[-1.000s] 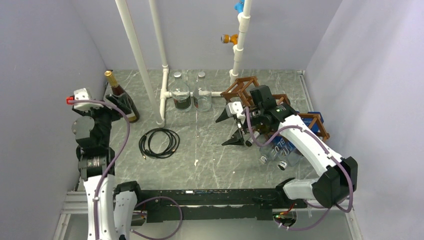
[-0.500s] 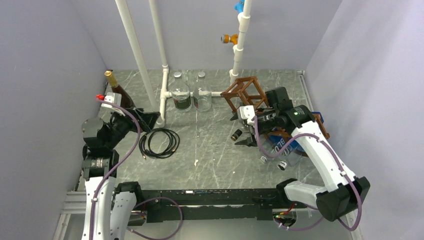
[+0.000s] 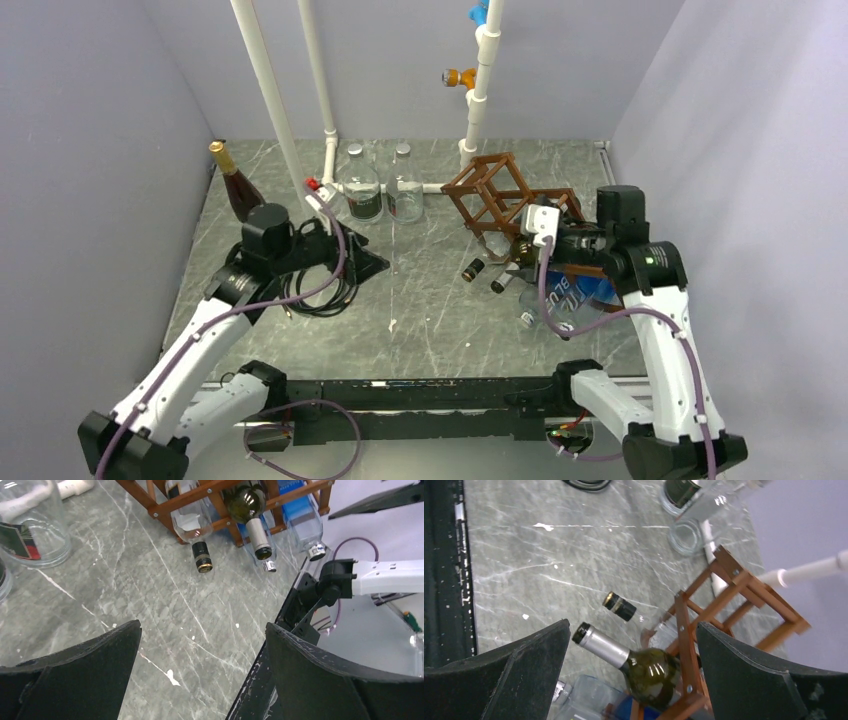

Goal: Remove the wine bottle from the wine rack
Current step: Place the wine bottle at the center of the board.

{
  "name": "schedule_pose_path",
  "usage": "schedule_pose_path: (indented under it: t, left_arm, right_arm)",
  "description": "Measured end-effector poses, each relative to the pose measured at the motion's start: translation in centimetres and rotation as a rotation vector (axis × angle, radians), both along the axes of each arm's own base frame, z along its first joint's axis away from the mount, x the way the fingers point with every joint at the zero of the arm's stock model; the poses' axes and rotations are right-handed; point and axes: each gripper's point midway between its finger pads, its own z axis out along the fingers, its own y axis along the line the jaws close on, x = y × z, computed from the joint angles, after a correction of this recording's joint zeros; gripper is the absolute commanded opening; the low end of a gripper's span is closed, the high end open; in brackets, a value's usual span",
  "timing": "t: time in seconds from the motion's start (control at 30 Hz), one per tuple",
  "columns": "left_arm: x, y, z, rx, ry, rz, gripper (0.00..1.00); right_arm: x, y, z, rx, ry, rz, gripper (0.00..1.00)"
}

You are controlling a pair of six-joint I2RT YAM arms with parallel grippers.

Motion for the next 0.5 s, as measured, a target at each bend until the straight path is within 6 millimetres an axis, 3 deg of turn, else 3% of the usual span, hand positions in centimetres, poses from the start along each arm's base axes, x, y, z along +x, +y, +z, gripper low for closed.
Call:
schedule_pose_path:
  t: [0.13, 0.37, 0.43, 0.5]
  left_arm:
    - [0.7, -1.8, 0.3, 0.056, -0.016, -0.036, 0.99]
    - [3.8, -4.2, 5.7, 0.130, -0.192, -0.029, 1.00]
    - [3.9, -4.6, 5.6, 0.145, -0.213, -0.031, 1.00]
    - [3.9, -4.7, 4.3, 0.167, -0.212, -0.033, 1.00]
  right_arm:
    - [-0.1, -1.5, 0.8, 0.025, -0.023, -0.075, 1.00]
    - [0.8, -2.5, 1.3, 0.054, 0.038, -0.148, 1.00]
    - [1.4, -2.6, 1.8, 0.053, 0.055, -0.168, 1.00]
    - [1.8, -2.9, 2.2, 0.049, 0.054, -0.190, 1.00]
